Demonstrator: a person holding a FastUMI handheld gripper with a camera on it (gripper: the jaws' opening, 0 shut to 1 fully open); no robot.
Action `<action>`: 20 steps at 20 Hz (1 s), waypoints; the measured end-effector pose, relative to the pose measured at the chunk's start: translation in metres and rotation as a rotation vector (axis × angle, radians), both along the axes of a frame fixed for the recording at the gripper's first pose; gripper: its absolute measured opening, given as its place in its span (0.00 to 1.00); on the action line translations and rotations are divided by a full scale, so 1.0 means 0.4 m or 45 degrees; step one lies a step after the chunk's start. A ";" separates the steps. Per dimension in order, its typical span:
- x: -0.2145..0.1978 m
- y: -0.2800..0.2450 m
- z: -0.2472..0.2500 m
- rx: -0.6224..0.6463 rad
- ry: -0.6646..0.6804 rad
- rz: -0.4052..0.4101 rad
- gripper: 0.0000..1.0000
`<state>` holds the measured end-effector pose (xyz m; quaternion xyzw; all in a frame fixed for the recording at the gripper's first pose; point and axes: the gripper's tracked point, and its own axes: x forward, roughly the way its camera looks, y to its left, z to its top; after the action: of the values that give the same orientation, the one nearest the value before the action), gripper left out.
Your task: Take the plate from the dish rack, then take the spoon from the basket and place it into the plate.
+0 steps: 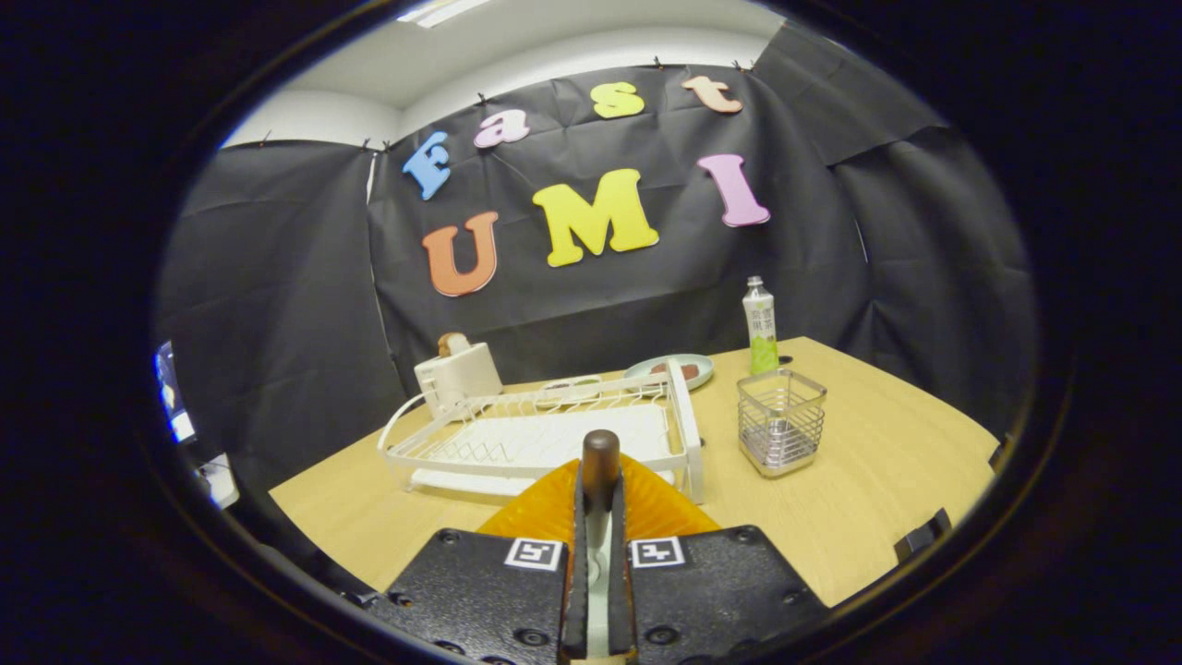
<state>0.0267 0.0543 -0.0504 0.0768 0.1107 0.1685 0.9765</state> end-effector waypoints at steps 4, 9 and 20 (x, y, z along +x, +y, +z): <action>0.014 -0.037 0.011 -0.097 -0.052 -0.056 0.36; 0.053 -0.087 0.048 -0.130 -0.113 -0.152 0.99; -0.020 -0.098 0.196 -0.212 -0.365 -0.226 1.00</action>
<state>0.0186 0.0151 0.0281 -0.0197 -0.0231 0.0811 0.9962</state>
